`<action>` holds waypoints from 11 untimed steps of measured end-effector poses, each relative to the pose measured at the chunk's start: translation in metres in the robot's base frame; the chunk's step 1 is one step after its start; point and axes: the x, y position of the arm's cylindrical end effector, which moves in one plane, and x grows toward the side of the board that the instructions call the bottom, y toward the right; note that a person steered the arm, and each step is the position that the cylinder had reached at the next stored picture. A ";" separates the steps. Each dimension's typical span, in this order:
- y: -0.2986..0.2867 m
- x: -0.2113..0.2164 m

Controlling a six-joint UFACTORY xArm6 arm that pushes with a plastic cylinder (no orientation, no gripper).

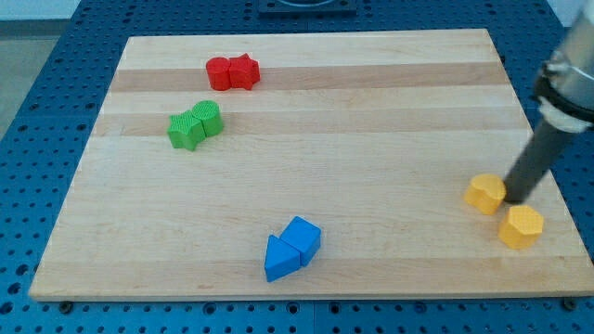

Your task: Move arm diagonally right towards top right

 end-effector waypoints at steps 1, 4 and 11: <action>-0.035 -0.011; -0.128 -0.015; 0.022 -0.169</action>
